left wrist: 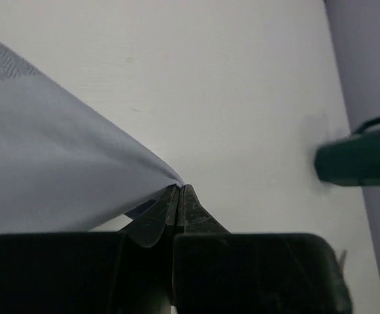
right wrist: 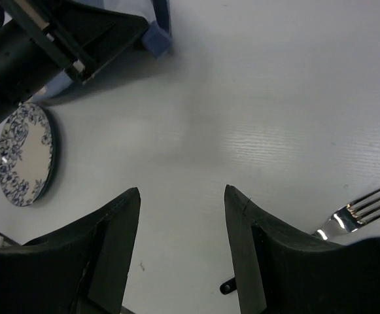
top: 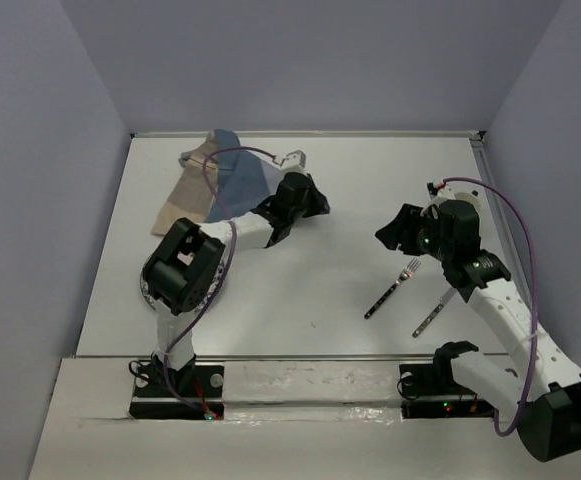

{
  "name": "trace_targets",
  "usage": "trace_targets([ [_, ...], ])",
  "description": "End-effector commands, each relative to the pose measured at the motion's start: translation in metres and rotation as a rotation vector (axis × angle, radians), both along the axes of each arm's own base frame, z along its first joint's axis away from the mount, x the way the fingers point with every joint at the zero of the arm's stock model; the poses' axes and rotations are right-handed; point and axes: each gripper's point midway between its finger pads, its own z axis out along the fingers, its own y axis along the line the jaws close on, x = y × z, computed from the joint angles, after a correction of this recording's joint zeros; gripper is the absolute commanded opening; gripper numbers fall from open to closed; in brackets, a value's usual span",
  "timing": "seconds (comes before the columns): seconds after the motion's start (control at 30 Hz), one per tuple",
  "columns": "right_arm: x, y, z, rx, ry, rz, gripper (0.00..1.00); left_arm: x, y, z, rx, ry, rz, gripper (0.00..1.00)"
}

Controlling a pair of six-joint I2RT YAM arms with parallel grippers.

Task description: Set the dinner table for one person

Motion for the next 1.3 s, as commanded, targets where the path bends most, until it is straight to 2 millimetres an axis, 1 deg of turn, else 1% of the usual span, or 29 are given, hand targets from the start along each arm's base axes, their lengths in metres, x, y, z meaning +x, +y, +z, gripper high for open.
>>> trace_targets([
  [0.0, 0.031, -0.013, 0.027, -0.041, -0.118, -0.101, 0.60, -0.021, -0.071, 0.020, -0.051, -0.082, -0.178, 0.09],
  [0.03, 0.033, -0.015, 0.026, -0.048, -0.118, -0.115, 0.60, -0.027, -0.080, 0.014, -0.043, -0.074, -0.211, 0.18],
  [0.07, 0.035, -0.017, 0.024, -0.056, -0.115, -0.128, 0.60, -0.033, -0.086, 0.014, -0.045, -0.072, -0.239, 0.25],
  [0.1, 0.039, -0.021, 0.021, -0.069, -0.110, -0.152, 0.60, -0.042, -0.096, 0.015, -0.045, -0.077, -0.264, 0.34],
  [0.17, 0.042, -0.024, 0.017, -0.076, -0.105, -0.173, 0.60, -0.051, -0.104, 0.021, -0.027, -0.104, -0.299, 0.46],
  [0.2, 0.045, -0.025, 0.012, -0.080, -0.097, -0.185, 0.60, -0.056, -0.105, 0.020, -0.021, -0.105, -0.306, 0.56],
  [0.23, 0.047, -0.025, 0.010, -0.080, -0.093, -0.189, 0.60, -0.057, -0.102, 0.030, -0.030, -0.117, -0.296, 0.59],
  [0.27, 0.048, -0.023, 0.006, -0.070, -0.085, -0.185, 0.60, -0.057, -0.092, 0.029, -0.017, -0.115, -0.260, 0.61],
  [0.3, 0.049, -0.021, 0.002, -0.071, -0.074, -0.180, 0.60, -0.053, -0.087, 0.040, -0.022, -0.133, -0.235, 0.61],
  [0.33, 0.052, -0.019, -0.006, -0.064, -0.052, -0.178, 0.60, -0.048, -0.068, 0.047, -0.013, -0.144, -0.175, 0.61],
  [0.37, 0.053, -0.017, -0.009, -0.059, -0.044, -0.173, 0.60, -0.046, -0.056, 0.053, -0.009, -0.149, -0.140, 0.61],
  [0.4, 0.055, -0.013, -0.011, -0.047, -0.037, -0.157, 0.60, -0.049, -0.038, 0.041, 0.018, -0.117, -0.102, 0.61],
  [0.43, 0.058, -0.010, -0.019, -0.046, -0.012, -0.151, 0.61, -0.040, -0.011, 0.057, 0.018, -0.139, -0.018, 0.61],
  [0.47, 0.060, -0.008, -0.023, -0.041, -0.005, -0.144, 0.61, -0.039, 0.007, 0.059, 0.022, -0.132, 0.029, 0.61],
  [0.5, 0.063, -0.005, -0.021, -0.028, -0.013, -0.139, 0.62, -0.046, 0.030, 0.039, 0.053, -0.086, 0.069, 0.60],
  [0.53, 0.065, 0.000, -0.029, -0.032, 0.008, -0.124, 0.64, -0.041, 0.063, 0.054, 0.030, -0.096, 0.164, 0.60],
  [0.57, 0.066, 0.005, -0.031, -0.030, 0.017, -0.109, 0.66, -0.042, 0.084, 0.053, 0.031, -0.084, 0.216, 0.59],
  [0.6, 0.068, 0.011, -0.028, -0.023, 0.011, -0.095, 0.68, -0.055, 0.111, 0.028, 0.066, -0.023, 0.263, 0.58],
  [0.63, 0.068, 0.018, -0.031, -0.023, 0.018, -0.076, 0.69, -0.059, 0.135, 0.040, 0.027, -0.034, 0.342, 0.57],
  [0.67, 0.070, 0.024, -0.034, -0.018, 0.026, -0.058, 0.70, -0.060, 0.169, 0.034, 0.032, -0.013, 0.429, 0.56],
  [0.7, 0.070, 0.029, -0.034, -0.013, 0.025, -0.048, 0.70, -0.065, 0.188, 0.030, 0.029, -0.004, 0.479, 0.55],
  [0.73, 0.070, 0.033, -0.034, -0.007, 0.024, -0.038, 0.70, -0.078, 0.210, 0.026, 0.027, -0.001, 0.526, 0.55],
  [0.77, 0.070, 0.038, -0.034, -0.005, 0.023, -0.028, 0.70, -0.082, 0.226, 0.024, 0.026, 0.002, 0.570, 0.54],
  [0.8, 0.070, 0.042, -0.034, -0.001, 0.019, -0.020, 0.70, -0.087, 0.254, 0.012, 0.033, 0.030, 0.637, 0.54],
  [0.87, 0.069, 0.048, -0.033, -0.001, 0.013, -0.002, 0.68, -0.090, 0.272, 0.011, 0.002, 0.041, 0.665, 0.53],
  [0.93, 0.066, 0.053, -0.037, -0.008, 0.019, 0.019, 0.66, -0.092, 0.293, -0.001, -0.018, 0.074, 0.707, 0.52],
  [1.0, 0.062, 0.057, -0.039, -0.012, 0.023, 0.038, 0.65, -0.093, 0.304, -0.011, -0.038, 0.096, 0.736, 0.52],
  [1.2, 0.053, 0.058, -0.044, -0.020, 0.028, 0.058, 0.65, -0.087, 0.325, -0.035, -0.057, 0.141, 0.797, 0.52],
  [1.27, 0.051, 0.059, -0.042, -0.016, 0.024, 0.066, 0.65, -0.081, 0.327, -0.033, -0.078, 0.132, 0.799, 0.51],
])
